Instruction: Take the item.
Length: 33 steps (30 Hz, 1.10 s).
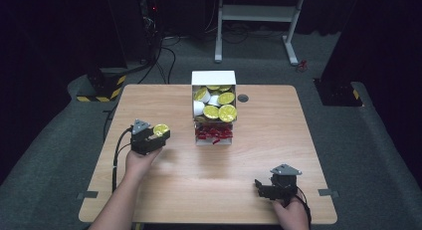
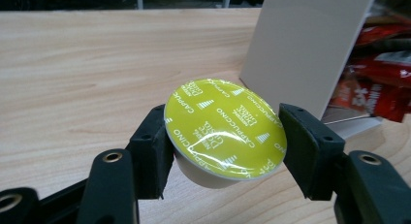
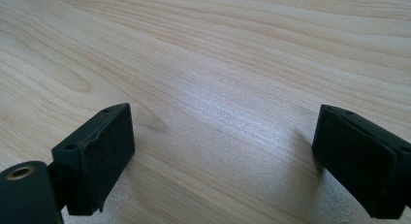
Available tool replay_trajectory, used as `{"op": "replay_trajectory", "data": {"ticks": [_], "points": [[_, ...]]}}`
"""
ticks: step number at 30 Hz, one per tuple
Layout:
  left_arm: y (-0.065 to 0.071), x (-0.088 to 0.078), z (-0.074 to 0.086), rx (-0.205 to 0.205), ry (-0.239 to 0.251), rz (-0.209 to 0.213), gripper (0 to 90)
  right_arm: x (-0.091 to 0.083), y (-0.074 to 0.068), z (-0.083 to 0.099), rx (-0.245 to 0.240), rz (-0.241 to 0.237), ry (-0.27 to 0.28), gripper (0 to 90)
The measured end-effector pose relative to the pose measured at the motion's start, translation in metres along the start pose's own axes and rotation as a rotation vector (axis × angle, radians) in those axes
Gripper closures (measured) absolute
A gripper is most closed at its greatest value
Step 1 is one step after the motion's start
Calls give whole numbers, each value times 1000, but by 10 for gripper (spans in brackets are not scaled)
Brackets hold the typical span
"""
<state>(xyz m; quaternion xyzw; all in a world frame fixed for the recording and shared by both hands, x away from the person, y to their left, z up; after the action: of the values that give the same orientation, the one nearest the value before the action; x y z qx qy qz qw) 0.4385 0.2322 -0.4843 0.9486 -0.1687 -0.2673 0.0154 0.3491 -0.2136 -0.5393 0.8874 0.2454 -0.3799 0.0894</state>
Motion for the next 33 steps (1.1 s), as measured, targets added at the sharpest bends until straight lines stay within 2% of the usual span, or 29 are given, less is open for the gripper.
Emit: {"op": "replay_trajectory", "data": {"ticks": [3,5,8,12,15,24,27,30,33], "points": [[1,6,4,2,-17,-10,408,0,0,0,0,0,0,79],[2,10,7,-12,-29,-5,408,0,0,0,2,1,-1,79],[2,15,12,4,-55,-17,408,0,0,0,0,0,0,79],[3,20,18,-4,-72,-15,408,0,0,0,0,0,0,79],[3,22,20,-11,-80,-15,408,0,0,0,0,0,0,79],[7,29,26,10,-109,-17,408,0,0,0,-1,-1,0,79],[7,30,27,-2,-123,-24,408,0,-1,0,2,-2,-2,80],[6,32,29,18,-142,-42,408,0,-1,0,3,-2,-2,79],[6,33,30,9,-155,-46,408,0,-1,0,2,-2,-2,80]]}}
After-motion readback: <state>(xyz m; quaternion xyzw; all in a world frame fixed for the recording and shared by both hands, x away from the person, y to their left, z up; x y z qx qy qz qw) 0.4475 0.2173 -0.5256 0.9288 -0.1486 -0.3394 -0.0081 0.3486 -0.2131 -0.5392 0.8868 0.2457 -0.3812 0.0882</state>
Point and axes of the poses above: each handheld gripper's, and its own axes: x roughly forward along the jaws, z roughly out of its underside, y roughly to its right, the point moved 2 cm from there along x, roughly forward along the jaws, and after that the axes turned 3 degrees about -z, right-handed, at the moved point
